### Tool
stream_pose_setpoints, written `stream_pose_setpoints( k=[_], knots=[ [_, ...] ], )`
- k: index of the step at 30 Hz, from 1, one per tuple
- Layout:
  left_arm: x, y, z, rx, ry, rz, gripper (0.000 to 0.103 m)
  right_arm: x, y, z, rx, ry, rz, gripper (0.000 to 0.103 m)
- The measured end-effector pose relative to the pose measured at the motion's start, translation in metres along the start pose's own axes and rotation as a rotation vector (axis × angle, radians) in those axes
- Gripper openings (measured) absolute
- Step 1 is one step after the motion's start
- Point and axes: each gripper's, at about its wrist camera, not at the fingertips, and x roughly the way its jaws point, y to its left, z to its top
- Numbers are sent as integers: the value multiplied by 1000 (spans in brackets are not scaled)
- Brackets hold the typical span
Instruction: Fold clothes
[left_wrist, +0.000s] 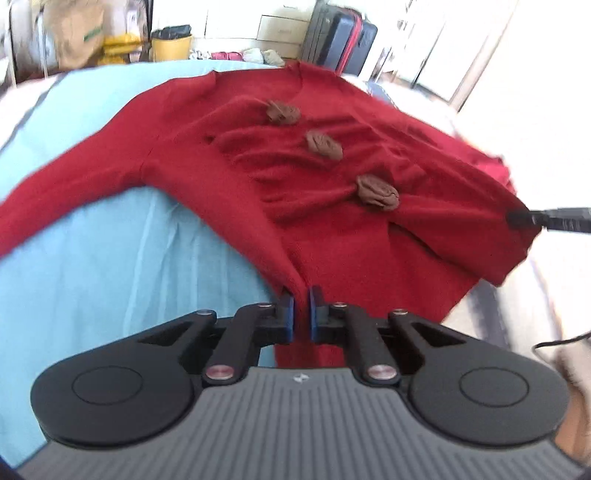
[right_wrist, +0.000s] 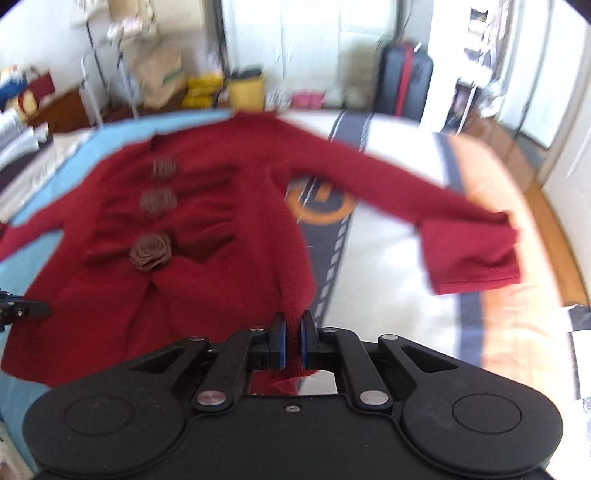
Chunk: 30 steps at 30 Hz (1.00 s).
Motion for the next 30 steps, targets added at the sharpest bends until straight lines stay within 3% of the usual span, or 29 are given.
stream_pose_setpoints(
  k=[2, 4, 7, 10, 12, 14, 15, 16, 17, 18, 19, 21, 23, 24, 27, 30],
  knots=[
    [8, 9, -7, -42, 64, 13, 6, -7, -1, -13, 24, 25, 17, 9],
    [24, 13, -16, -55, 141, 26, 6, 9, 3, -26, 2, 99, -22, 9],
    [29, 7, -15, -27, 140, 48, 6, 26, 12, -25, -45, 132, -73, 9],
    [26, 7, -14, -56, 125, 22, 7, 16, 16, -18, -49, 69, -88, 9],
    [30, 8, -17, -51, 124, 42, 27, 12, 12, -16, -40, 27, -80, 9],
    [34, 4, -17, -46, 128, 30, 40, 14, 5, -16, 7, 39, -75, 14],
    [36, 2, -16, -42, 131, 8, 56, 17, 1, -16, 40, 62, -66, 26],
    [37, -1, -17, -35, 138, -25, 67, 21, -3, -18, 76, 90, -55, 51],
    [38, -3, -17, -27, 145, -59, 91, 26, -7, -19, 110, 123, -43, 65],
    [39, -6, -18, -14, 139, -61, 97, 34, -9, -21, 140, 169, -27, 82],
    [40, -11, -19, 6, 116, -20, 91, 42, -11, -23, 167, 211, -9, 82],
    [39, -18, -21, 41, 71, 43, 44, 55, -11, -28, 202, 261, 29, 77],
    [32, -20, -18, 52, 36, 36, 10, 54, -4, -25, 164, 232, 41, 40],
    [26, -17, -16, 32, 15, 14, 10, 51, -1, -24, 148, 207, 53, 8],
    [-2, 9, -9, -151, -66, -131, 10, 16, -3, -15, 152, 44, 133, 5],
    [-32, 41, -12, -369, -158, -262, 10, -39, -24, -23, 269, -136, 233, 5]
  ],
)
